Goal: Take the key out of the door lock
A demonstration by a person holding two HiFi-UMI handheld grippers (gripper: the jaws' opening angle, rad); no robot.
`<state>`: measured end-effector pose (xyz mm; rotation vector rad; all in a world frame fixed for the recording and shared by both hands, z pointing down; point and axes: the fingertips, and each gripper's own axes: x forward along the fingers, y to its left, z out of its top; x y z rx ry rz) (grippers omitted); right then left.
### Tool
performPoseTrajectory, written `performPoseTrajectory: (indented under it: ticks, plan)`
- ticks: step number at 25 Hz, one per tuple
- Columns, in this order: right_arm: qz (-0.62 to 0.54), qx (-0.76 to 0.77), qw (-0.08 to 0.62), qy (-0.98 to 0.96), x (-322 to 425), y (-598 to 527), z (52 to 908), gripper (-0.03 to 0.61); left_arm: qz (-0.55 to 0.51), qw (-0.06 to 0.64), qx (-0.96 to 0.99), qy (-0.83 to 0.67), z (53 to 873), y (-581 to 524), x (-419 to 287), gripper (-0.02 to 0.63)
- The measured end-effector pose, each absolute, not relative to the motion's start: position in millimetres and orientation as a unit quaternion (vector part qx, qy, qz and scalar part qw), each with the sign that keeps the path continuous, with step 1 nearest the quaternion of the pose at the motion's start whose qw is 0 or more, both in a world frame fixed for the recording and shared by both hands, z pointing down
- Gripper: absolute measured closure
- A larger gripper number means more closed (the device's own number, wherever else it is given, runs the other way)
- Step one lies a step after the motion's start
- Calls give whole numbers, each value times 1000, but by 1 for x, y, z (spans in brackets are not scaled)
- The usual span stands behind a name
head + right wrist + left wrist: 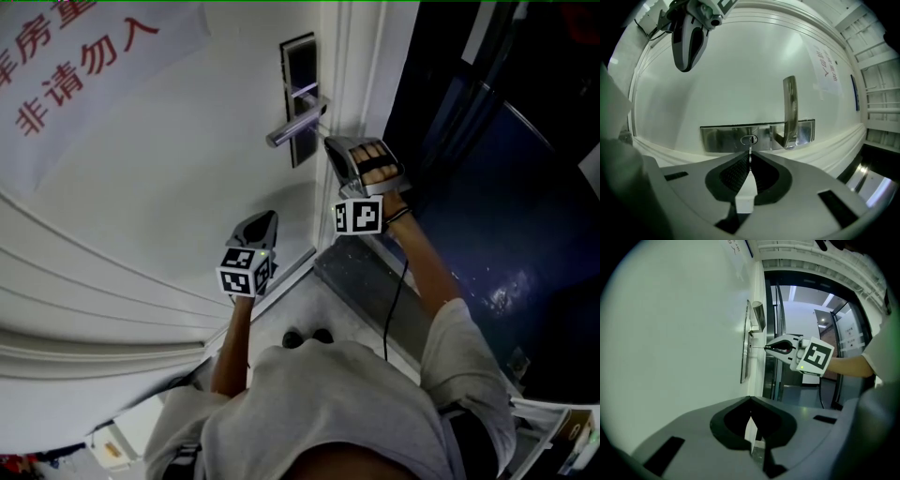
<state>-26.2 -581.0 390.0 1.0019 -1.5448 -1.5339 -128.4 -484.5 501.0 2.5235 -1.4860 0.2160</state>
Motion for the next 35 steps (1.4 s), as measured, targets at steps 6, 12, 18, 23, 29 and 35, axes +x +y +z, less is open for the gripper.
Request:
performPoseTrajectory:
  ticks: [6, 12, 18, 23, 29, 35]
  plan:
    - [-569, 398, 360, -624, -18, -572, 396, 548, 74, 101, 859, -496, 501, -482, -119, 595]
    - [-462, 437, 324, -700, -7, -560, 408, 548, 71, 98, 860, -496, 497, -483, -117, 595]
    - [-298, 485, 236, -788, 9, -540, 417, 548, 72, 98, 863, -491, 498, -484, -113, 595]
    - [-163, 514, 140, -831, 27, -522, 422, 548, 73, 99, 865, -487, 502, -484, -108, 595]
    - [-71, 547, 91, -829, 55, -498, 451, 548, 67, 101, 862, -492, 502, -488, -111, 595]
    - [-33, 566, 97, -818, 75, -480, 481, 548, 63, 99, 858, -501, 503, -490, -117, 595]
